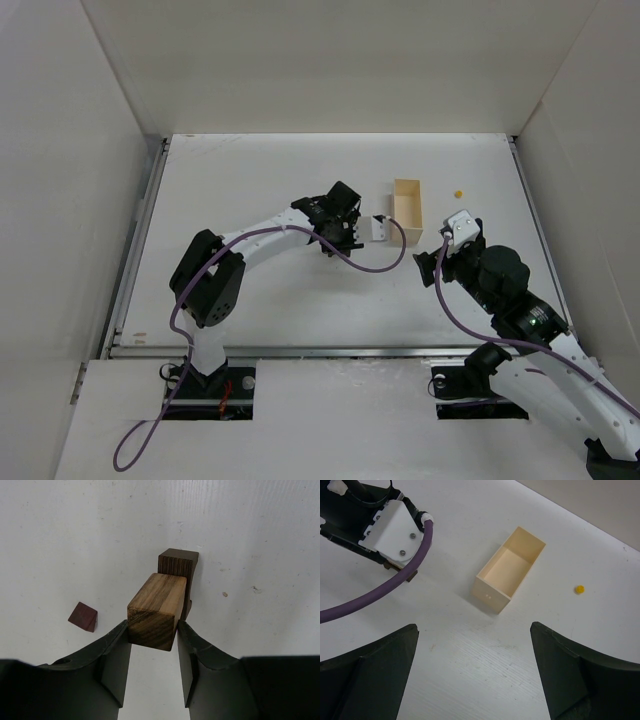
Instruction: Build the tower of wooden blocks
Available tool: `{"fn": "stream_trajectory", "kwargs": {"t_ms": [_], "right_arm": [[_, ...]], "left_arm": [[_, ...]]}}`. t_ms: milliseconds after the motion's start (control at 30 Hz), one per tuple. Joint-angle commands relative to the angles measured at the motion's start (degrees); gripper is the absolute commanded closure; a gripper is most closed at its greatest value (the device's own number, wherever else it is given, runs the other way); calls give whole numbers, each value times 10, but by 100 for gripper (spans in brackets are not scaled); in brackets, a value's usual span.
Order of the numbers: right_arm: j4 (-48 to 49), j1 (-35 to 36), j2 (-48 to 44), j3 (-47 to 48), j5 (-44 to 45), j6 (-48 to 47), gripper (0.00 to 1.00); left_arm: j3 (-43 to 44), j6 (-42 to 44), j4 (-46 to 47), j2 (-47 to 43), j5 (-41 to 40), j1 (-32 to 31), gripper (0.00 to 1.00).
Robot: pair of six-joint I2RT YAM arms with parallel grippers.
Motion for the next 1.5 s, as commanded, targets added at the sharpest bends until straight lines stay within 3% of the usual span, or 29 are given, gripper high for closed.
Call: {"fn": "stream_trajectory", "kwargs": {"t_ms": [0, 533, 1467], "right_arm": [[19, -1, -3, -5, -4, 5, 1], [19, -1, -3, -5, -4, -1, 1], [19, -1, -3, -5, -10, -1, 1]], "left_arm": [[11, 5, -36, -8, 10, 3, 65], [5, -10, -31, -8, 0, 3, 57], [-5, -35, -2, -8, -29, 3, 57]]}}
